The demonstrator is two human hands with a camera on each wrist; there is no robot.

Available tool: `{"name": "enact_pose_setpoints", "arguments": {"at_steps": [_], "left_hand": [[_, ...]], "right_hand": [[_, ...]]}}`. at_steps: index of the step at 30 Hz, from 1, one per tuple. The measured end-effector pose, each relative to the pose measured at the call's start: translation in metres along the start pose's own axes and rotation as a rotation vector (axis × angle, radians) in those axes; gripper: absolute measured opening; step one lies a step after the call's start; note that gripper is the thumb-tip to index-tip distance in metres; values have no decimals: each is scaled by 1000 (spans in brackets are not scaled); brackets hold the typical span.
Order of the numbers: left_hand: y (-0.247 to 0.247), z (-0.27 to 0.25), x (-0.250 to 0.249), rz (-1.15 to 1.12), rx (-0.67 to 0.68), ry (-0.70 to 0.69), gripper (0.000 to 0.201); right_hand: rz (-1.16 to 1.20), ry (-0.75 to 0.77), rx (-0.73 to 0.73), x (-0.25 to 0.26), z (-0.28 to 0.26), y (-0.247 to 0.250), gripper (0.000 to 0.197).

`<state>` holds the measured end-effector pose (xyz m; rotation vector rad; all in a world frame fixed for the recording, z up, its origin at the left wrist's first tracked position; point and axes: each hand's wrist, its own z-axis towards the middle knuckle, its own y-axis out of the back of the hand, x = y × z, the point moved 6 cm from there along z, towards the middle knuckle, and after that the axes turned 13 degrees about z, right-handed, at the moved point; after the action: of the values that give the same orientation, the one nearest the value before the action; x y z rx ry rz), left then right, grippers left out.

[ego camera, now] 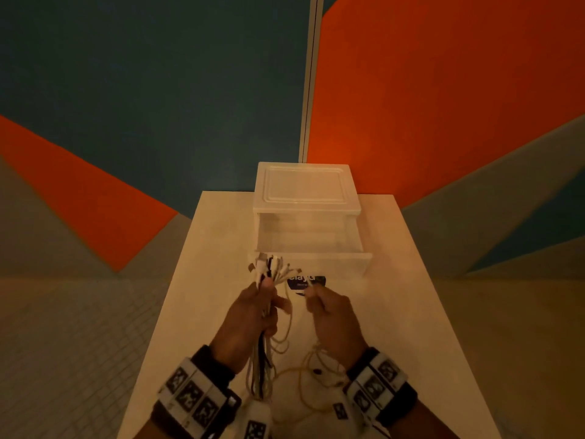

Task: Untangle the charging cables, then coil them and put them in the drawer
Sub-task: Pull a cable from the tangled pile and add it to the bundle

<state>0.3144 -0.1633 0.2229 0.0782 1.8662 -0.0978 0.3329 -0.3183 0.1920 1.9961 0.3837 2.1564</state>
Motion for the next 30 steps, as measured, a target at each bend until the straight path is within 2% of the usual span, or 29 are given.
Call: {"name": "enact_pose_setpoints", "arguments": {"at_steps": [2,4,6,8,10,12,13,16,19,22,24,25,27,30], "left_hand": [[-2,1,-2,-16,-77,-21,32],[4,4,-3,-108,-144,-19,24],[8,7,-5,-153,-137,-9,21],[5,6,-6,-133,-85,-9,23],[5,5,-10,-140,-75,-20,25],[21,5,-20,-158,-113,-71,26],[33,6,-28,-183,-131,-94,27],[72,1,-55,-314,-156,-156,27],[99,-11,-78,-358,-165,-212,26],[105,-18,-82,-373,-146,-232,24],[99,-16,-76,-360,-128,-216,27],[93,-14,-70,-348,-122,-200,29],[78,-8,-57,-313,-103,-165,28],[58,-2,-38,-240,-72,-105,25]], "right_hand": [[-202,102,33,23,-2,-11,28],[-362,172,52,36,-10,-15,43],[-473,198,120,35,-21,-23,45],[-441,210,193,34,-34,-31,35],[-321,192,237,28,-42,-34,38],[-231,72,280,3,-46,-27,59],[-214,10,302,-12,-47,-20,62],[-206,-223,344,-84,-48,11,57],[-219,-534,288,-156,-51,51,54],[-251,-620,245,-191,-46,67,57],[-150,-582,120,-178,-31,69,61],[-61,-493,36,-162,-20,69,61],[154,-362,-86,-121,-2,67,50],[360,-270,-113,-68,15,66,41]]}}
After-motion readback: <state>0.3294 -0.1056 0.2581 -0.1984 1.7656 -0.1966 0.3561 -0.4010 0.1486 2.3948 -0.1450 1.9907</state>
